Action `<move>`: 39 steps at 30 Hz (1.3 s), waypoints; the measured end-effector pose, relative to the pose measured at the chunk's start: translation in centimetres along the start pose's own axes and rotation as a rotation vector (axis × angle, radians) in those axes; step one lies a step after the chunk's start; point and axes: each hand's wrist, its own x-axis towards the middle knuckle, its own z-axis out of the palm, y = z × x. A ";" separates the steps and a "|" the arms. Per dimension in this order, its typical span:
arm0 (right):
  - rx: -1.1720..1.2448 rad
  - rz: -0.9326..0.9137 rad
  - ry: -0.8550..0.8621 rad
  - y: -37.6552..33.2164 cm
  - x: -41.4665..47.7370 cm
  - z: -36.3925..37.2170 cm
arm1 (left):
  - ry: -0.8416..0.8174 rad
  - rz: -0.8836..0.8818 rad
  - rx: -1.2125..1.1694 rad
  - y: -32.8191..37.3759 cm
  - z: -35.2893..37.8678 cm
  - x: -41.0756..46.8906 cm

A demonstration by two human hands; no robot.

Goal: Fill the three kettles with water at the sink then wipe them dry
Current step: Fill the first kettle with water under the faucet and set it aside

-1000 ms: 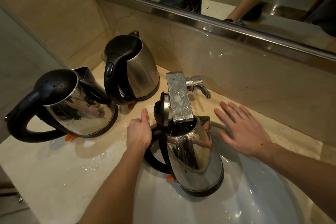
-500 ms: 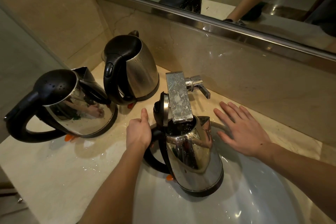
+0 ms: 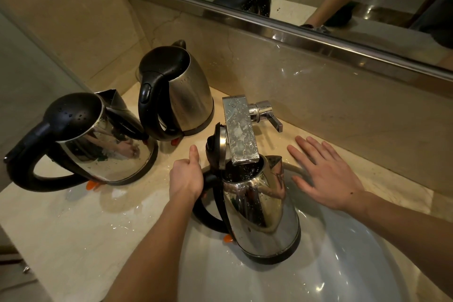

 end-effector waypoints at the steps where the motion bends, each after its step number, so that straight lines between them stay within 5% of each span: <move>1: 0.001 -0.001 0.000 0.0 0.0 0.0 | -0.003 -0.002 -0.002 0.0 0.0 0.0; 39: -0.007 0.003 0.000 -0.1 0.0 -0.2 | -0.002 0.004 0.016 0.2 0.0 -0.3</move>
